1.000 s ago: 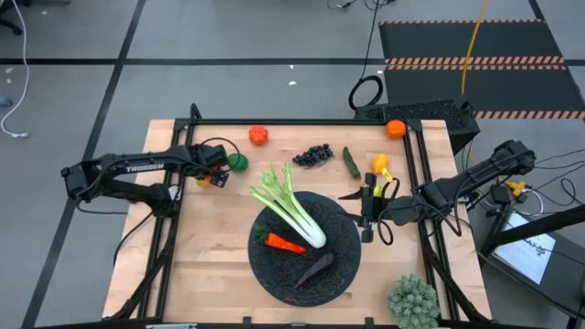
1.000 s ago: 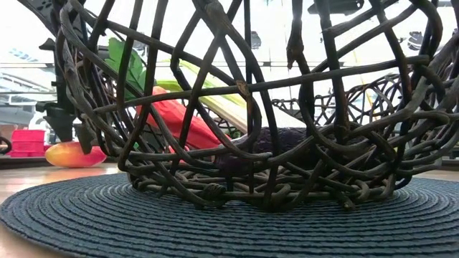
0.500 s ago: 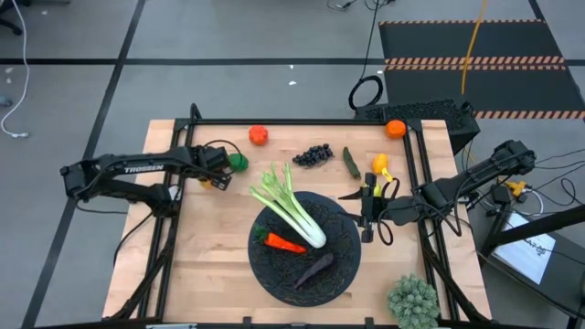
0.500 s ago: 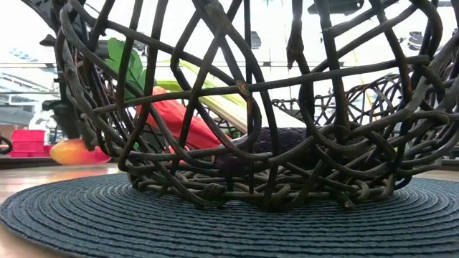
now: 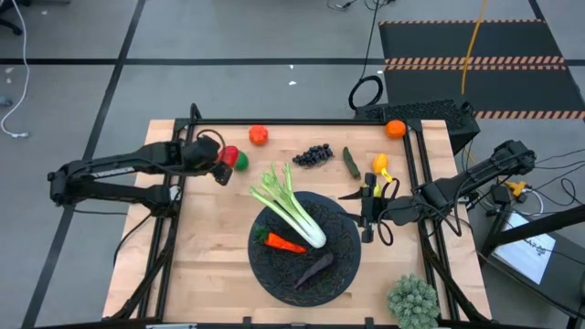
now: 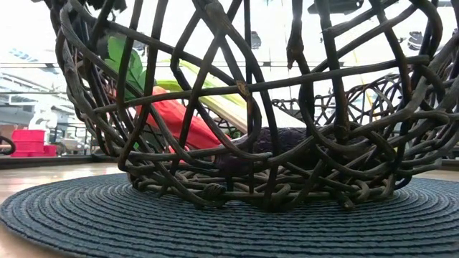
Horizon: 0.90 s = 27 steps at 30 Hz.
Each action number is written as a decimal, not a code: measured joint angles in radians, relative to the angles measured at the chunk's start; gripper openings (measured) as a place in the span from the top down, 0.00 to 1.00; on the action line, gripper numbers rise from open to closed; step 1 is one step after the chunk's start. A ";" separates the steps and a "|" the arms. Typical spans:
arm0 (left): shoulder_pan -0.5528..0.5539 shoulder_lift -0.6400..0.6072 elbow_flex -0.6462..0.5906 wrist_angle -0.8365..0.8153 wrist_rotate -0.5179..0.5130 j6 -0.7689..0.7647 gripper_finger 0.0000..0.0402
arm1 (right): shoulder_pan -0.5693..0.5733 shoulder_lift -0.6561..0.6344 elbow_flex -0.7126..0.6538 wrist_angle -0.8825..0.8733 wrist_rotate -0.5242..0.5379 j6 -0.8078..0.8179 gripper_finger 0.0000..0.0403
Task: Build produce basket
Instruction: Put the red mango into the black mesh basket
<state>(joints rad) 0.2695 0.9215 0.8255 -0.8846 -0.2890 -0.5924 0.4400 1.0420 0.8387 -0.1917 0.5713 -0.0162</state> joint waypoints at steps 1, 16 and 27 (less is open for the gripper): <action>-0.017 -0.012 0.009 0.007 0.000 0.010 0.39 | 0.000 0.000 0.000 0.000 0.000 0.000 0.59; -0.348 -0.039 0.101 0.218 -0.048 0.154 0.39 | 0.000 0.000 0.000 -0.001 0.000 0.003 0.59; -0.519 -0.002 0.102 0.489 -0.063 0.272 0.39 | 0.000 0.000 0.000 0.000 0.000 0.003 0.59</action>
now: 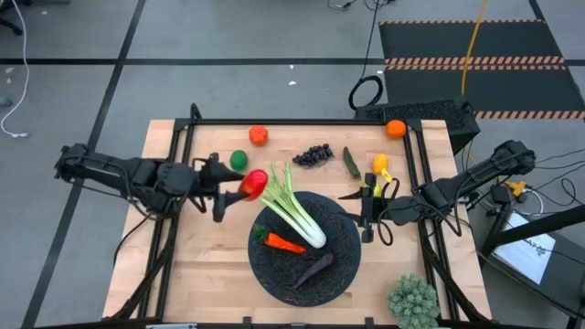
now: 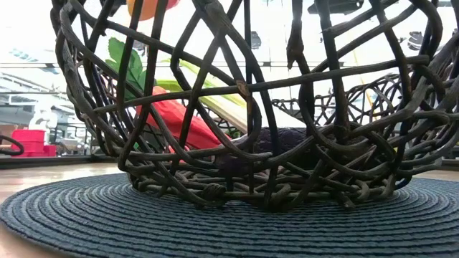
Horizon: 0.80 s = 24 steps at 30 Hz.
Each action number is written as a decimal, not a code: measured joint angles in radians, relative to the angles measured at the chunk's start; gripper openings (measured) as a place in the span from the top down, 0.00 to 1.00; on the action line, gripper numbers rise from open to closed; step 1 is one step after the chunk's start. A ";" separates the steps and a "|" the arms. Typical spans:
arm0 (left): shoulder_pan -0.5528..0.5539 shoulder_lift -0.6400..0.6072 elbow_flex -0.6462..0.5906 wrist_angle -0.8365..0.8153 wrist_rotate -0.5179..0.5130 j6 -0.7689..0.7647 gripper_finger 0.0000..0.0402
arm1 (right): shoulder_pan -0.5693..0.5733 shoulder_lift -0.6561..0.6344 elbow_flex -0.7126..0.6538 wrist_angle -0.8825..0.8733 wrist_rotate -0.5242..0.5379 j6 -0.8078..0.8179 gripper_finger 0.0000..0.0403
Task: Build produce basket
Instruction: Put the red mango into the black mesh basket
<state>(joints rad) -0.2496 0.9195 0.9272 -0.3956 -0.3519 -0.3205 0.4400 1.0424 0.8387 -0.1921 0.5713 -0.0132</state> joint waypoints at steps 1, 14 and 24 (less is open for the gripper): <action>-0.012 0.014 0.000 0.029 -0.001 0.014 0.39 | 0.000 0.000 0.000 0.000 0.000 0.000 0.59; -0.131 0.288 0.000 0.228 -0.017 0.074 0.39 | 0.000 0.000 0.000 0.000 0.000 0.027 0.59; -0.184 0.488 0.000 0.455 -0.016 0.080 0.39 | 0.000 0.000 0.000 0.000 0.000 0.027 0.59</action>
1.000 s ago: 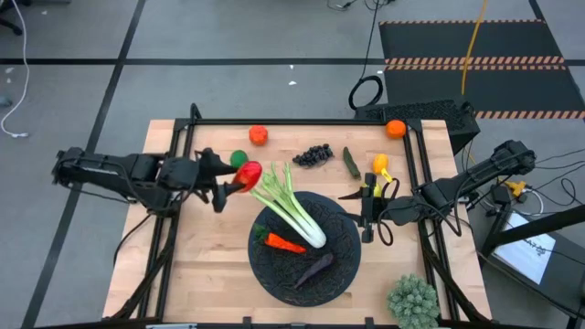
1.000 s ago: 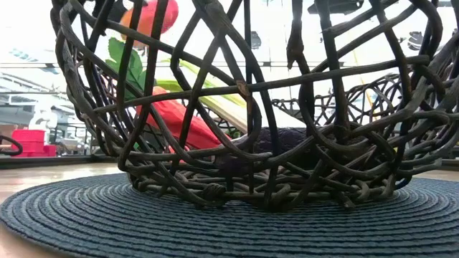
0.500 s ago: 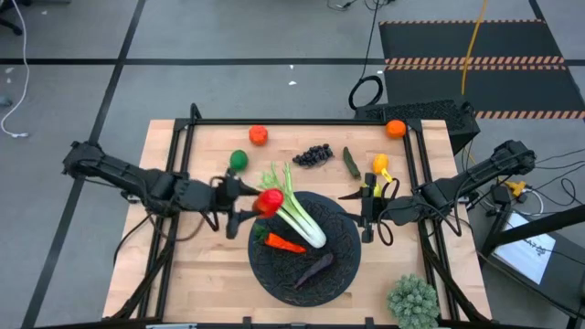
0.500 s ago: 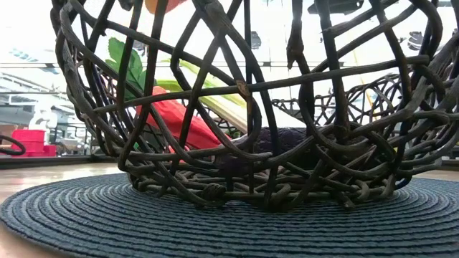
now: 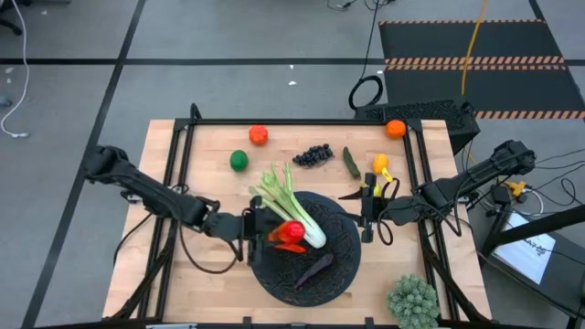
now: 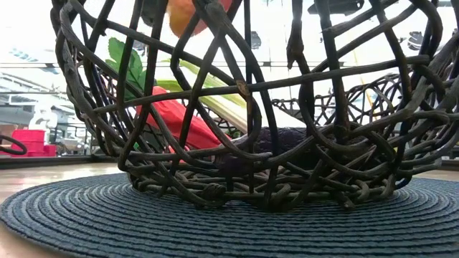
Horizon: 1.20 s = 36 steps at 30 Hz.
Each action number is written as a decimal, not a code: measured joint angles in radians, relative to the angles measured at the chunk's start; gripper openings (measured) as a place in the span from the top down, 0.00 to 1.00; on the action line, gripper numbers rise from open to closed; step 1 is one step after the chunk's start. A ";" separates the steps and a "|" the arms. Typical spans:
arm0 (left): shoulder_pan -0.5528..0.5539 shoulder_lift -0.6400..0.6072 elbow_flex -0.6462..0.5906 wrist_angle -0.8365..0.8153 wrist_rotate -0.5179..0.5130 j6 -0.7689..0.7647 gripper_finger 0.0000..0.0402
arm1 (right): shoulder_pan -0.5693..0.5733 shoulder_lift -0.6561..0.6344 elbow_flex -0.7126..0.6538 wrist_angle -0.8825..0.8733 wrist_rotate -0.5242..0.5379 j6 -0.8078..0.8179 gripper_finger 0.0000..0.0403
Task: Build produce basket
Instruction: Put the red mango into the black mesh basket, then put the green apple into the black mesh basket
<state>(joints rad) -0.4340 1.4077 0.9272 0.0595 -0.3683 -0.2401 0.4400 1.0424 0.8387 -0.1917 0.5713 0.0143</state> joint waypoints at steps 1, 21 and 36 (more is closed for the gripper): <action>0.000 0.018 0.000 0.029 0.000 0.000 0.39 | 0.000 0.000 0.000 0.000 0.000 0.000 0.59; 0.007 0.375 0.000 0.422 0.004 -0.004 0.39 | 0.000 0.000 0.000 0.000 0.000 0.000 0.59; 0.026 0.394 0.000 0.440 0.029 -0.019 0.14 | 0.000 0.000 0.000 -0.001 0.000 -0.002 0.59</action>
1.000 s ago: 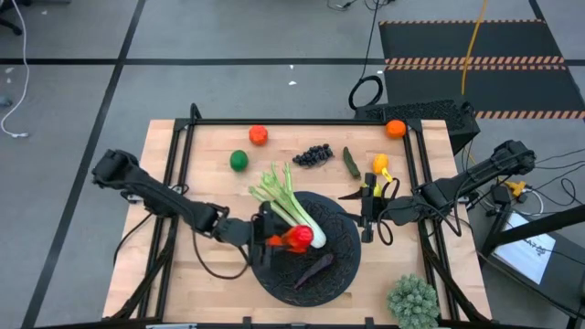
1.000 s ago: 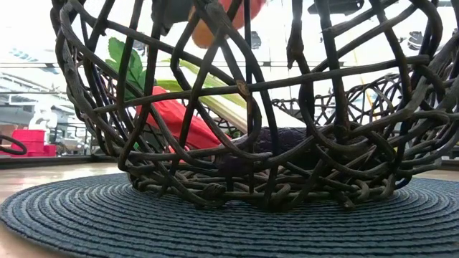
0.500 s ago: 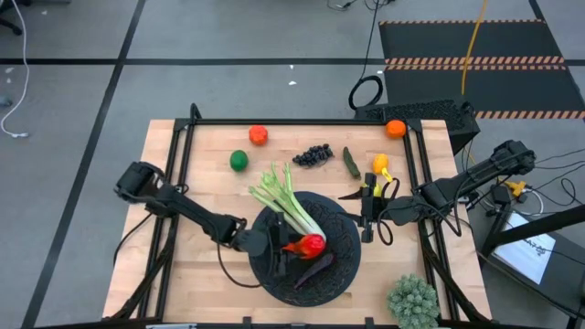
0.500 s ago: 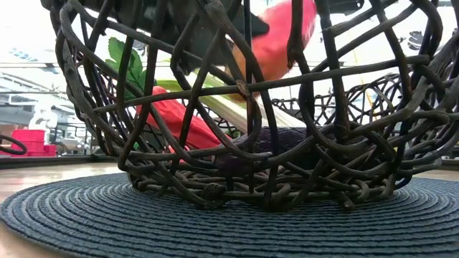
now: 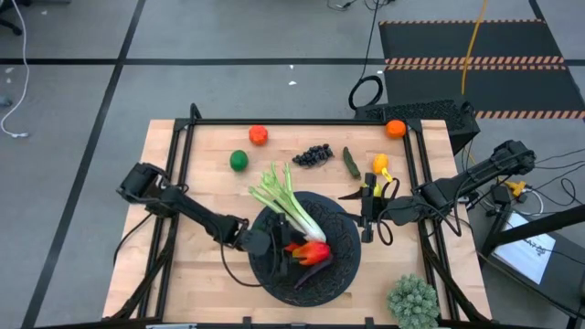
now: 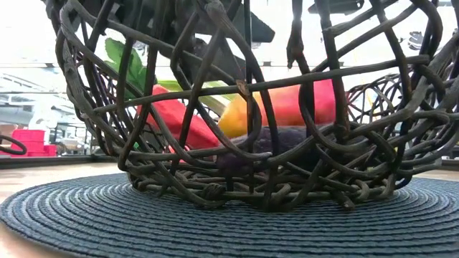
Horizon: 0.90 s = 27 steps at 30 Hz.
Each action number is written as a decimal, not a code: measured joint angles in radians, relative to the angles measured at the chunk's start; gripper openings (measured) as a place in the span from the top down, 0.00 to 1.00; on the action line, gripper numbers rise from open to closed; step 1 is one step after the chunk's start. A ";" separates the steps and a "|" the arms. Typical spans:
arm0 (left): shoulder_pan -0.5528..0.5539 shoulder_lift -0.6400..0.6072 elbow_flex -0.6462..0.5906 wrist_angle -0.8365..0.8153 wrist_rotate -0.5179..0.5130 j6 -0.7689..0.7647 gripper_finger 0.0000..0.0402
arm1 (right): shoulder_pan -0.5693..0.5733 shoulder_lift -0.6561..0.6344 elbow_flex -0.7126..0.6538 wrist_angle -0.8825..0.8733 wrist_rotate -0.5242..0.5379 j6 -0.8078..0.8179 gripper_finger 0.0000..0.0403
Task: Build produce basket
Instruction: Put the green apple into the black mesh basket
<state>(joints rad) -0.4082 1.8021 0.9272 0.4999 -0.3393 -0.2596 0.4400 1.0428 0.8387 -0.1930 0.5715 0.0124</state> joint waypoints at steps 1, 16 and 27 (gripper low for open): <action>0.003 -0.013 0.000 -0.015 -0.001 0.007 0.12 | 0.000 0.000 0.000 -0.001 0.000 -0.001 0.59; 0.036 -0.490 0.000 -0.423 -0.102 0.273 0.31 | -0.014 0.000 -0.005 -0.024 0.040 0.170 0.59; 0.134 -0.715 0.000 -0.563 -0.107 0.438 0.47 | -0.100 0.000 -0.045 -0.458 0.105 0.657 0.58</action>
<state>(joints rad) -0.2741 1.0874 0.9272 -0.0626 -0.4465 0.1789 0.3397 1.0431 0.7940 -0.6505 0.6767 0.6697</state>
